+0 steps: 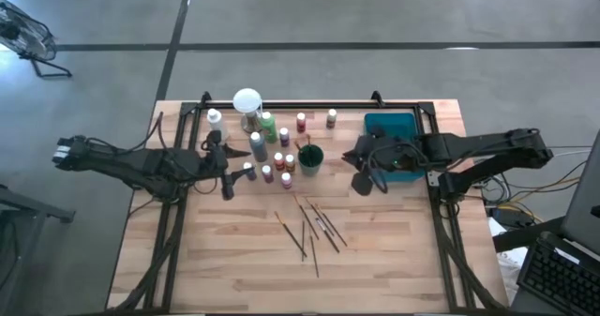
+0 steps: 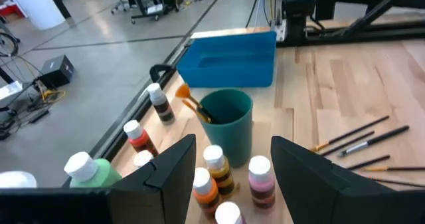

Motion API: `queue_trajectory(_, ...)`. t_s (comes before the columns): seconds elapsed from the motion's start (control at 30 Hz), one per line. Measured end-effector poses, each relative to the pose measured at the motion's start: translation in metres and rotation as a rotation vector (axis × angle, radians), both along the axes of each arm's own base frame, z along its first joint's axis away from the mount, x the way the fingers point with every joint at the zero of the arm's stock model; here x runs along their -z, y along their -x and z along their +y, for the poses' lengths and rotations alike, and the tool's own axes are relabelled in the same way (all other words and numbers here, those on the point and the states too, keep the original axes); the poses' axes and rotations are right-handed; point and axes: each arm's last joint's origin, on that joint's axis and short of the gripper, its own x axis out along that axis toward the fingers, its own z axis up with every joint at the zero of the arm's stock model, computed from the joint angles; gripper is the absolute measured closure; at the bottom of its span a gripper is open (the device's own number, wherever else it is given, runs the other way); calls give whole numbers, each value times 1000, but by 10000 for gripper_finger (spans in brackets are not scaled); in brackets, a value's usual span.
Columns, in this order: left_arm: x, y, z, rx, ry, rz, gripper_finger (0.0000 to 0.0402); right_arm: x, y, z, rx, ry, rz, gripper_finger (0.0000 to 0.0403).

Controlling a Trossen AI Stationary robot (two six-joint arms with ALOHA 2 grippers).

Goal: Pick & Place Paint Supplies
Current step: Put the gold paint brush into the green cup

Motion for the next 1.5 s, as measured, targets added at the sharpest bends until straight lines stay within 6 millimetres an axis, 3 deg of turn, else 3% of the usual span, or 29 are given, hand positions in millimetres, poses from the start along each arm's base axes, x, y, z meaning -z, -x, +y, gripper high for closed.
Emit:
queue_trajectory(0.27,10,3,-3,121,48,112,200,17,1,21,42,-150,-25,364)
queue_trajectory(0.57,18,5,-6,198,125,189,200,25,-11,60,44,-41,-113,393)
queue_trajectory(0.73,24,-1,-10,287,161,241,200,23,-13,68,29,-33,-107,390)
queue_trajectory(0.97,44,-26,-18,385,203,400,200,24,-9,65,71,14,-99,394)
queue_trajectory(1.3,51,-81,-31,599,209,577,200,25,-9,63,68,81,-81,394)
queue_trajectory(1.5,70,-99,-33,631,162,744,200,27,-7,63,66,97,-53,394)
